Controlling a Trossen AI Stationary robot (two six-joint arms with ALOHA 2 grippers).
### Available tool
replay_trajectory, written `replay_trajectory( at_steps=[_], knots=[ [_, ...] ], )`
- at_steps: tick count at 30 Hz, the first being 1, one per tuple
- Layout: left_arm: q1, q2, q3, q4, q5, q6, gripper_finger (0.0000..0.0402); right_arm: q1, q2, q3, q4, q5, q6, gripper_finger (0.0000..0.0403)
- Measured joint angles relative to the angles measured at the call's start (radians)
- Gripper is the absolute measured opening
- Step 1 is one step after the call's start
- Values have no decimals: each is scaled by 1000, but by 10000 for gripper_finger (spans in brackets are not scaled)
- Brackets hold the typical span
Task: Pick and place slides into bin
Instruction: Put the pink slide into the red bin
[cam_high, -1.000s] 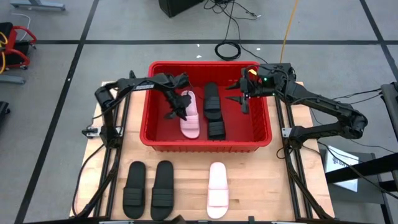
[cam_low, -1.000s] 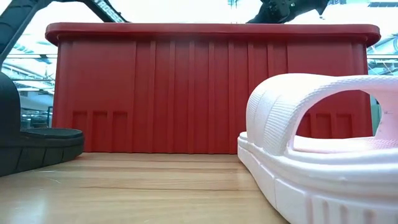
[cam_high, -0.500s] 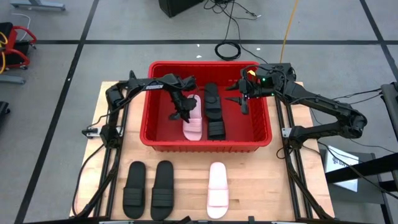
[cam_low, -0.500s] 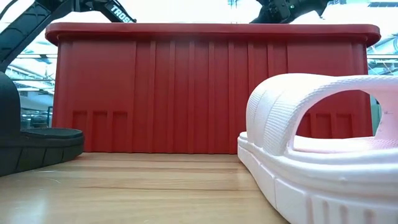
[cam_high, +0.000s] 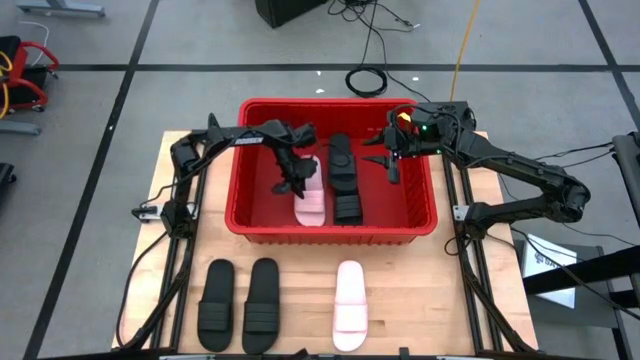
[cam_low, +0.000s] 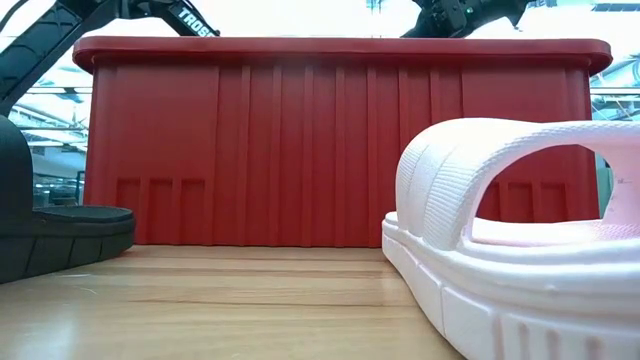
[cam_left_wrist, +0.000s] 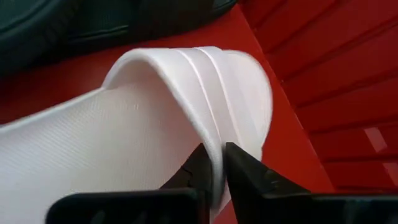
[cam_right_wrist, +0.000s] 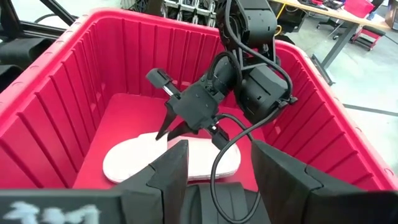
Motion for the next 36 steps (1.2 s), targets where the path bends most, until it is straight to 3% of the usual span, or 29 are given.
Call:
replay_trajectory(
  at_steps=[7, 15, 21, 36],
  knots=[
    [-21, -1, 0, 36, -13, -5, 89, 0, 0, 0, 1, 0, -2, 164],
    [-42, -28, 0, 83, -101, -40, 129, 0, 0, 0, 1, 0, -2, 164],
    [-42, -69, 0, 97, -117, -49, 140, 0, 0, 0, 0, 0, -2, 164],
    [-40, -221, 0, 128, -291, -101, 145, 0, -1, -60, 99, 1, 5, 164]
  ],
)
